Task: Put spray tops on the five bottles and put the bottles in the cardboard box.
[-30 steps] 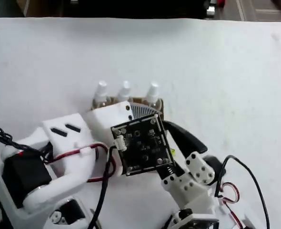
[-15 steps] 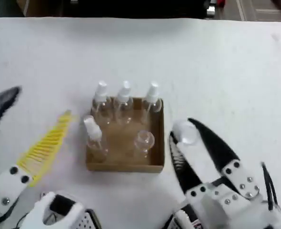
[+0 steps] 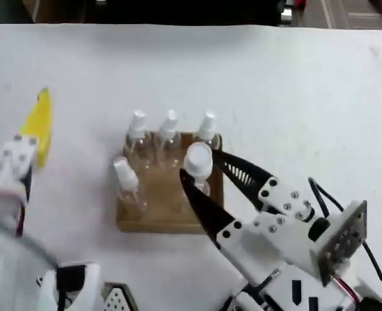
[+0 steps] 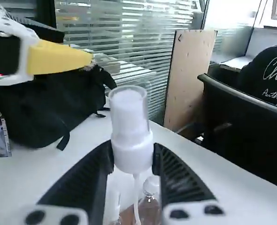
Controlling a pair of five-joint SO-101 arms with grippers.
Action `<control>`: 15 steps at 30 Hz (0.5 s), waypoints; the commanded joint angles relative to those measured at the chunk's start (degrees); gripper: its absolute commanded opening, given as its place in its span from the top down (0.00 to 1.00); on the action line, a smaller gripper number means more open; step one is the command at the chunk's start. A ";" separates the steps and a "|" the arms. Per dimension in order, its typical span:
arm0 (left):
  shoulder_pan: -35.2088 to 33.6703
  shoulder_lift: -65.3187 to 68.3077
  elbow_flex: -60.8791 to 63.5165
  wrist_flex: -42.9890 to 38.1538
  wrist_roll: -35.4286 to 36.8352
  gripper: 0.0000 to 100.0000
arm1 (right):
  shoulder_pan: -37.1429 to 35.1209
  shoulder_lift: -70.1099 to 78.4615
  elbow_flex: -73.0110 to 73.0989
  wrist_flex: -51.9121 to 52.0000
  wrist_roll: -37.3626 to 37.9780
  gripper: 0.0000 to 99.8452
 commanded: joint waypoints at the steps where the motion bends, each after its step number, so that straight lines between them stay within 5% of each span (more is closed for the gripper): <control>1: -6.81 -0.31 8.18 -6.42 0.79 0.77 | 0.31 2.86 0.00 -3.47 -1.05 0.98; 8: -15.52 -0.31 18.64 -13.10 1.14 0.77 | 0.40 1.63 8.88 -10.95 -4.57 0.98; 15: -17.71 -0.40 34.81 -15.56 12.04 0.76 | 1.10 0.48 16.00 -14.46 0.35 0.98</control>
